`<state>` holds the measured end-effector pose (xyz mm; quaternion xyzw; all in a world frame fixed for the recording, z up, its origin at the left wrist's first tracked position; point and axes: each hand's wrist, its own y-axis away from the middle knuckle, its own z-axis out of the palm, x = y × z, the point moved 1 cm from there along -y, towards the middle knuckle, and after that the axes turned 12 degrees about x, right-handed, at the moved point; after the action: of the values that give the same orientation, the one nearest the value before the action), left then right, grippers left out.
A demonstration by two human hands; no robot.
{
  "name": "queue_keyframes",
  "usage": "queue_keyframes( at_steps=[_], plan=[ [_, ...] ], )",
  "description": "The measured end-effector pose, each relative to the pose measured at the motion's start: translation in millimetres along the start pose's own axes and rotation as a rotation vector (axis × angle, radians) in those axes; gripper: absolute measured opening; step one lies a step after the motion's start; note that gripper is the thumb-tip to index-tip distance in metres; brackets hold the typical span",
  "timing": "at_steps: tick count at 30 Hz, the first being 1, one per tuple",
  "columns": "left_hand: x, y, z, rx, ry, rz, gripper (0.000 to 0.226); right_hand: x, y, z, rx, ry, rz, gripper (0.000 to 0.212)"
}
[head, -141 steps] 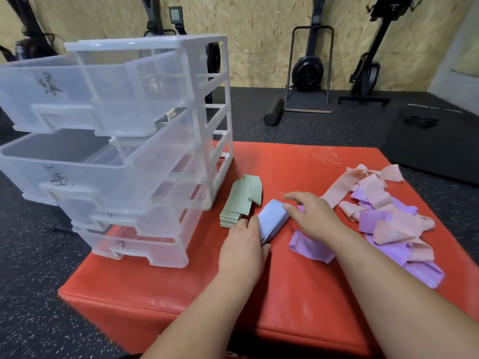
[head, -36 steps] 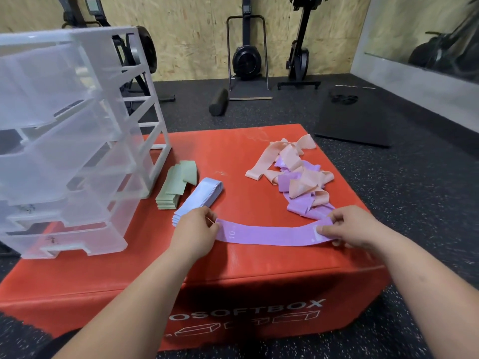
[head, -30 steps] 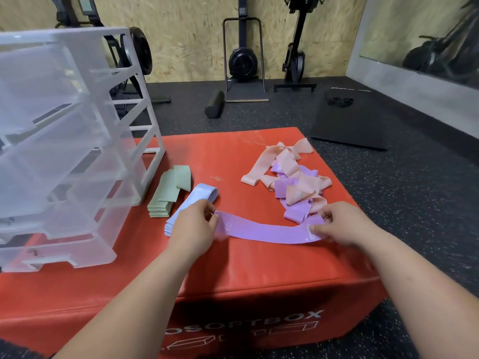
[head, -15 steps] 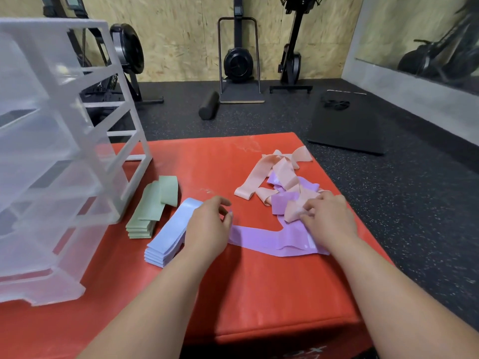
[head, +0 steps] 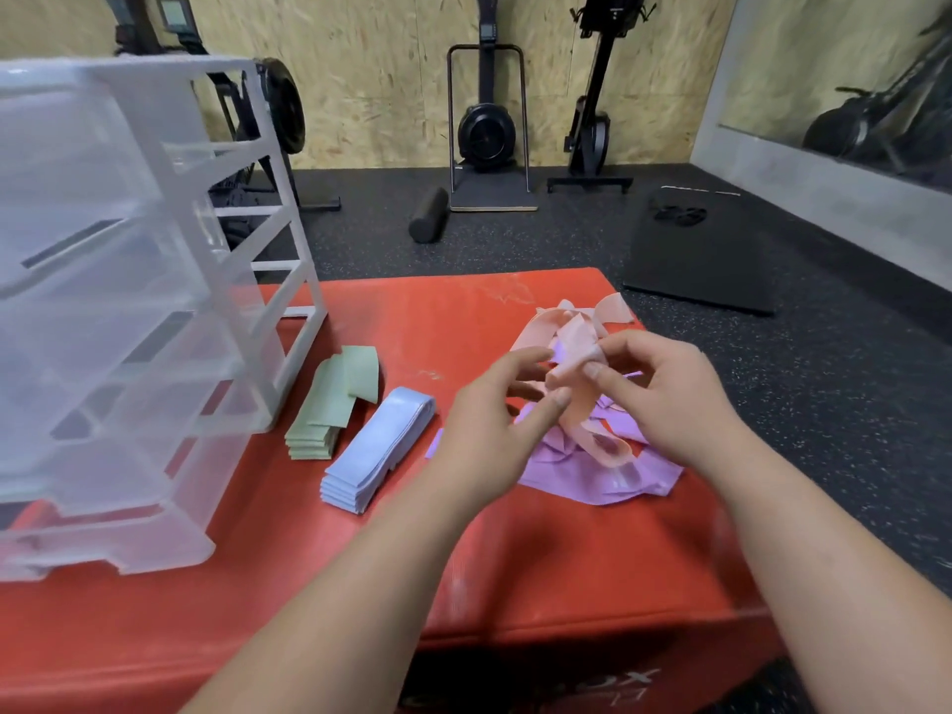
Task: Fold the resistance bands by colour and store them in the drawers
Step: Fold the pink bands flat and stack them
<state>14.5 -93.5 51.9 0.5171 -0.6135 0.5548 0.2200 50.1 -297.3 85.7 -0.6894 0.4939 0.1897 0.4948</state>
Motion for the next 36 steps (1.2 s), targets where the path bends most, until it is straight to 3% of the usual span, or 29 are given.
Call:
queue_keyframes(
  at_steps=[4, 7, 11, 17, 21, 26, 31, 36],
  plan=[
    [13, 9, -4, 0.106, 0.091, -0.059, 0.008, -11, 19, -3, -0.035, -0.029, 0.018, 0.019],
    [17, 16, -13, 0.155, 0.157, -0.17, 0.011, -16, 29, -6, -0.075, -0.09, 0.089, 0.033],
    [25, 27, -23, 0.153, 0.223, -0.236, 0.024, -28, 39, -8, -0.061, -0.19, 0.081, 0.037],
    [33, 41, -37, 0.138, 0.332, -0.322, 0.009, -46, 53, -7, -0.039, -0.104, -0.057, 0.034],
    [30, 44, -47, 0.102, 0.37, -0.344, 0.015, -50, 60, -5, -0.141, -0.097, -0.008, 0.033],
    [31, 45, -57, 0.048, 0.412, -0.397, 0.023, -48, 65, -1, -0.199, 0.085, -0.023, 0.024],
    [34, 48, -61, 0.087, 0.447, -0.322, 0.017, -61, 63, 3, -0.111, -0.001, 0.02, 0.025],
    [34, 48, -65, 0.092, 0.301, -0.203, 0.031, -69, 64, 8, -0.175, -0.072, 0.006, 0.03]
  ],
)
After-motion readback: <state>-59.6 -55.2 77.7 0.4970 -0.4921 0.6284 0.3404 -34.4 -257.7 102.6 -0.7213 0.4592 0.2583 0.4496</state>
